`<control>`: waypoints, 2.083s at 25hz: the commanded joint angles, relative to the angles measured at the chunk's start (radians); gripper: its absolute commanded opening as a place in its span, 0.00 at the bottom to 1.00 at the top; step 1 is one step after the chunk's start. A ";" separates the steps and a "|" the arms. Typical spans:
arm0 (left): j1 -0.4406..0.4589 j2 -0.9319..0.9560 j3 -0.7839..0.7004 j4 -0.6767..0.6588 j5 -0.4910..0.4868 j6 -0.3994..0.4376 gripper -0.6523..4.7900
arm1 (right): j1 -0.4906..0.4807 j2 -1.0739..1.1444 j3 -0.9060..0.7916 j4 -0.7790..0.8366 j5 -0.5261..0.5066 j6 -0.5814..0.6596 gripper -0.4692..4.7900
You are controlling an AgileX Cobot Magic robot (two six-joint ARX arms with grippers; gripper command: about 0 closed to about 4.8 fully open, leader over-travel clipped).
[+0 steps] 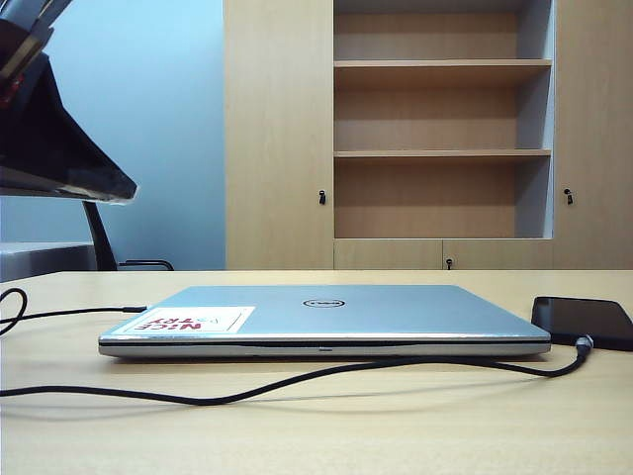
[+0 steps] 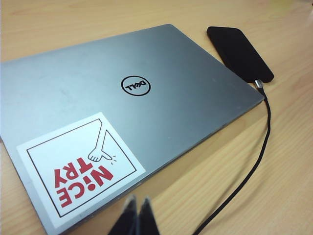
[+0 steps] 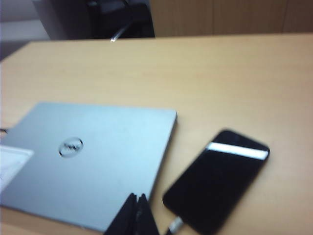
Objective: Pick up the charging cable and the phone, plug the charging cable into the charging port on the phone, and finally place them back on the table.
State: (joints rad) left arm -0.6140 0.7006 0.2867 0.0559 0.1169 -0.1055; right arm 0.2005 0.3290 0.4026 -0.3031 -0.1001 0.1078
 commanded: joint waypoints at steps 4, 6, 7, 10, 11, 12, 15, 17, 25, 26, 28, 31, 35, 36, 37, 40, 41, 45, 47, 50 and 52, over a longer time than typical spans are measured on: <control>0.000 0.000 -0.029 0.044 0.003 0.005 0.11 | 0.000 -0.058 -0.093 0.015 0.070 0.000 0.08; 0.000 0.000 -0.050 0.088 0.003 0.004 0.11 | 0.000 -0.062 -0.109 0.013 0.092 0.000 0.08; 0.000 0.000 -0.060 0.109 0.003 0.004 0.11 | 0.000 -0.062 -0.114 0.014 0.106 0.000 0.08; 0.000 0.000 -0.099 0.167 0.003 0.001 0.11 | 0.000 -0.061 -0.122 0.016 0.132 0.000 0.08; 0.000 0.000 -0.101 0.169 0.003 0.002 0.11 | 0.000 -0.061 -0.123 0.016 0.131 0.001 0.08; 0.000 0.000 -0.101 0.169 0.003 0.002 0.11 | 0.000 -0.061 -0.124 0.016 0.121 0.016 0.08; -0.001 0.000 -0.101 0.169 0.003 0.001 0.11 | 0.000 -0.061 -0.124 0.016 0.095 0.023 0.08; -0.001 0.000 -0.101 0.170 0.003 0.001 0.11 | 0.000 -0.061 -0.124 0.016 0.099 0.023 0.08; -0.001 0.000 -0.101 0.169 0.003 0.001 0.11 | 0.000 -0.061 -0.124 0.016 0.098 0.023 0.08; -0.001 -0.001 -0.101 0.170 0.003 0.001 0.11 | 0.000 -0.061 -0.124 0.016 0.098 0.023 0.08; 0.002 -0.043 -0.107 0.168 0.003 0.002 0.11 | 0.000 -0.061 -0.124 0.015 0.098 0.023 0.08; 0.034 -0.115 -0.110 0.164 0.003 0.024 0.11 | 0.001 -0.060 -0.124 0.016 0.098 0.023 0.08; 0.134 -0.223 -0.113 0.123 0.003 0.037 0.11 | -0.001 -0.060 -0.124 0.013 0.101 0.023 0.08; 0.202 -0.280 -0.113 0.084 0.003 0.055 0.11 | -0.001 -0.060 -0.124 0.013 0.100 0.023 0.08; 0.263 -0.324 -0.113 0.051 0.003 0.058 0.11 | -0.001 -0.060 -0.124 0.013 0.102 0.023 0.08; 0.369 -0.399 -0.114 -0.016 0.003 0.068 0.11 | -0.001 -0.060 -0.124 0.013 0.101 0.023 0.08; 0.405 -0.423 -0.117 -0.015 0.003 0.068 0.11 | -0.001 -0.060 -0.124 0.013 0.101 0.023 0.08; 0.525 -0.514 -0.132 -0.006 0.003 0.069 0.11 | -0.001 -0.060 -0.124 0.013 0.101 0.023 0.08; 0.598 -0.571 -0.153 -0.003 0.003 0.069 0.11 | -0.001 -0.060 -0.124 0.013 0.101 0.023 0.08; 0.652 -0.624 -0.183 0.005 0.003 0.069 0.11 | -0.001 -0.060 -0.124 0.013 0.101 0.023 0.08; 0.676 -0.660 -0.208 0.004 0.003 0.068 0.11 | -0.001 -0.060 -0.124 0.013 0.101 0.023 0.08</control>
State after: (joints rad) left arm 0.0513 0.0574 0.0898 0.0475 0.1192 -0.0414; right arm 0.2005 0.2676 0.2760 -0.3050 -0.0006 0.1268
